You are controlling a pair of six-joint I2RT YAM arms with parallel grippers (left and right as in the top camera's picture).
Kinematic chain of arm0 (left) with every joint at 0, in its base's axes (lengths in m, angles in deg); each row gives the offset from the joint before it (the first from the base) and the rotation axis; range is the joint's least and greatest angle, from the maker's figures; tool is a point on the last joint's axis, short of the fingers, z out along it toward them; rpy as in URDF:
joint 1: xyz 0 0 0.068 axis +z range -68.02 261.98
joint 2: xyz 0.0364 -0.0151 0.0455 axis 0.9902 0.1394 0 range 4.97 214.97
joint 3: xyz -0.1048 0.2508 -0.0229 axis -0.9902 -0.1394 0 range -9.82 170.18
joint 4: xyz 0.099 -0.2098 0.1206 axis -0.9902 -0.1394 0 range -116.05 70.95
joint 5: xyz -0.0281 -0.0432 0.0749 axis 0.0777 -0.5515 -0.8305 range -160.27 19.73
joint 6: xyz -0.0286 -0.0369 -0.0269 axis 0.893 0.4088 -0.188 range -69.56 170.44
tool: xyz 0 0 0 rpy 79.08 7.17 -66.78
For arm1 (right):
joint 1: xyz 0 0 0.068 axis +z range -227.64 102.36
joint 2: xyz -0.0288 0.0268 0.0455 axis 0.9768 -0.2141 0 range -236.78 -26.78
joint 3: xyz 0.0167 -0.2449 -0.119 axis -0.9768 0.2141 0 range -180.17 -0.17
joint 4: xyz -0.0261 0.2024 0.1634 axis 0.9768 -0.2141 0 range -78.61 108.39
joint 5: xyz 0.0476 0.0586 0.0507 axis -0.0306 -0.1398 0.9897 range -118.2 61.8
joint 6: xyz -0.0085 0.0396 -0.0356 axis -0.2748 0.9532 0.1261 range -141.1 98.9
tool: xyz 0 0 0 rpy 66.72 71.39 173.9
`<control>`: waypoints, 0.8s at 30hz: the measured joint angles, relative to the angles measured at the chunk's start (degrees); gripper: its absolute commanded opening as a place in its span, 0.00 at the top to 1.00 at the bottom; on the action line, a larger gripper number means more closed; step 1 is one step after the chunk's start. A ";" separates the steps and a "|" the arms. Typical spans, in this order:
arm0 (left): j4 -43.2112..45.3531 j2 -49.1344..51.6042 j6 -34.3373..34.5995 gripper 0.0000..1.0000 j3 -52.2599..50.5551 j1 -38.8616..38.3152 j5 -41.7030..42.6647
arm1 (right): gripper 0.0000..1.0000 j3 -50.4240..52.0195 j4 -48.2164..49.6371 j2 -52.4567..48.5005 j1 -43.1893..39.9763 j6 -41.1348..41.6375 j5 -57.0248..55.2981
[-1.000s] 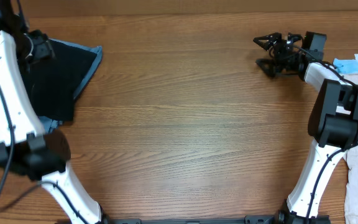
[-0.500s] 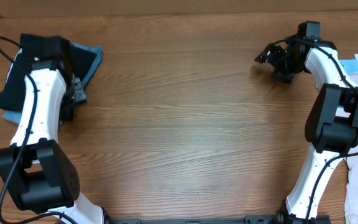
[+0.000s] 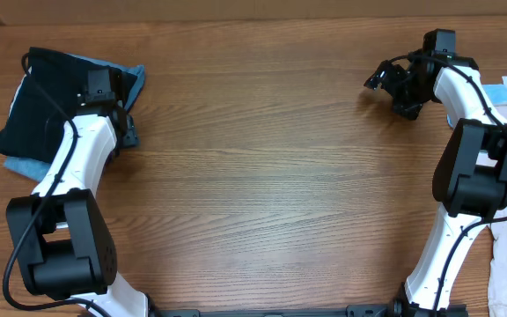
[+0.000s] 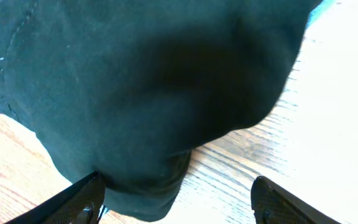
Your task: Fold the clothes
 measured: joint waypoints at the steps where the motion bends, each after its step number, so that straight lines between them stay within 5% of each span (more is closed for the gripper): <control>1: 0.37 0.00 0.00 0.23 -0.13 -0.20 0.00 | 0.00 0.00 0.00 0.00 0.00 0.00 0.02; 6: 2.56 0.00 -1.49 0.23 -2.43 -0.26 -0.76 | 0.00 0.00 -0.02 0.00 0.02 0.00 0.02; 9: 3.61 0.00 -2.34 0.41 -4.28 -0.24 -4.26 | 0.00 -0.02 0.00 0.00 0.02 0.02 0.02; 14: 3.23 0.00 -3.19 0.55 -4.35 -0.24 -5.53 | 0.00 -0.02 0.00 0.00 0.02 0.02 0.02; 16: 3.13 0.00 -3.21 0.71 -4.35 -0.24 -5.60 | 0.00 -0.02 -0.02 0.00 0.02 0.07 0.00; 21: 2.99 0.00 -3.93 0.94 -4.39 1.31 -6.75 | 0.00 -0.02 0.02 0.00 0.02 0.02 0.02; 24: 2.51 0.00 -6.03 0.96 -4.39 2.10 -8.22 | 0.00 -0.02 0.00 0.00 0.02 0.02 0.02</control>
